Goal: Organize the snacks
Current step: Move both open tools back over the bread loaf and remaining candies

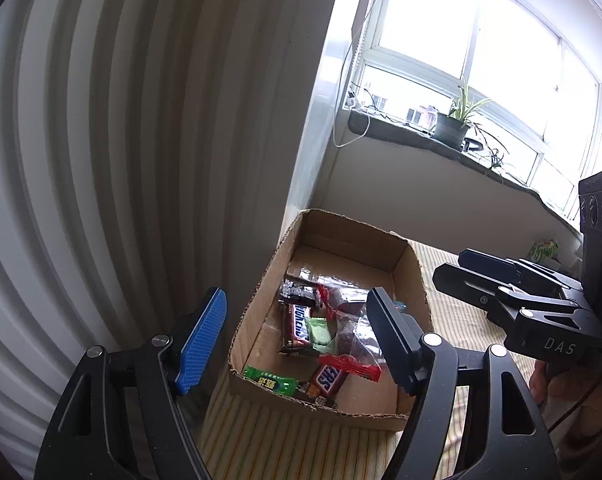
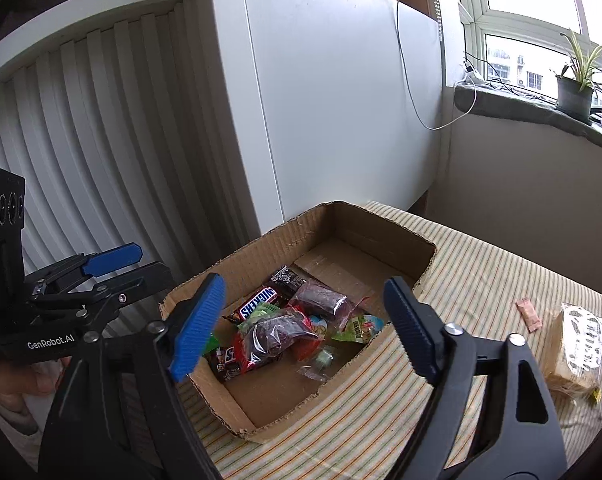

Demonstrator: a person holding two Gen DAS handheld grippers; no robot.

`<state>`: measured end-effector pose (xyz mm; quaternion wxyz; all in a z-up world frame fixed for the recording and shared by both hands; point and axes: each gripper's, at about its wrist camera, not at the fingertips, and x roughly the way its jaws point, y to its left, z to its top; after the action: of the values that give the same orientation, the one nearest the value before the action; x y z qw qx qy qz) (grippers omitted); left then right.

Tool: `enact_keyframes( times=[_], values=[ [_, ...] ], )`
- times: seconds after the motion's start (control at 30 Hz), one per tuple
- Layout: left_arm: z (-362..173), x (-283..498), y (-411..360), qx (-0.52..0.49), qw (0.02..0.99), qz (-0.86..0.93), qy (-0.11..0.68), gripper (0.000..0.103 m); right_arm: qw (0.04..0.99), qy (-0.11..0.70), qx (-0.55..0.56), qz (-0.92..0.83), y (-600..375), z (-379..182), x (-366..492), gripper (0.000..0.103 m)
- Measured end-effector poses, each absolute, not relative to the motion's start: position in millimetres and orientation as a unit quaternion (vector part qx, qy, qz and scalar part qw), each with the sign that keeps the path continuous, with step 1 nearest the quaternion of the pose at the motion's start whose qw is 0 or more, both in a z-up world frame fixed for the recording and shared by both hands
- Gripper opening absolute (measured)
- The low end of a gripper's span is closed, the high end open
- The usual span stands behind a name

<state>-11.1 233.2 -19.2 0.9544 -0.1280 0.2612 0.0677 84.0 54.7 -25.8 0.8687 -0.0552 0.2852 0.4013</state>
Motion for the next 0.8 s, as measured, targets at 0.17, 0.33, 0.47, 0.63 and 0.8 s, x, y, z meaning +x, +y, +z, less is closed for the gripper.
enact_keyframes(
  times=[0.17, 0.33, 0.47, 0.63, 0.8],
  values=[
    [-13, -5, 218, -0.114, 0.956, 0.065, 0.263, 0.073, 0.878, 0.293, -0.047, 0.377, 26, -32, 87, 0.095],
    [-7, 8, 189, -0.096, 0.958, 0.043, 0.265, 0.078, 0.893, 0.298, -0.04, 0.336, -24, -43, 94, 0.095],
    [-5, 26, 154, -0.081, 0.959, 0.013, 0.273, 0.078, 0.902, 0.307, -0.02, 0.304, -75, -48, 103, 0.095],
    [-5, 51, 103, -0.048, 0.96, -0.018, 0.274, 0.078, 0.915, 0.308, 0.004, 0.26, -141, -52, 113, 0.095],
    [-9, 78, 53, -0.028, 0.953, -0.057, 0.295, 0.078, 0.924, 0.315, 0.024, 0.213, -210, -58, 122, 0.095]
  ],
)
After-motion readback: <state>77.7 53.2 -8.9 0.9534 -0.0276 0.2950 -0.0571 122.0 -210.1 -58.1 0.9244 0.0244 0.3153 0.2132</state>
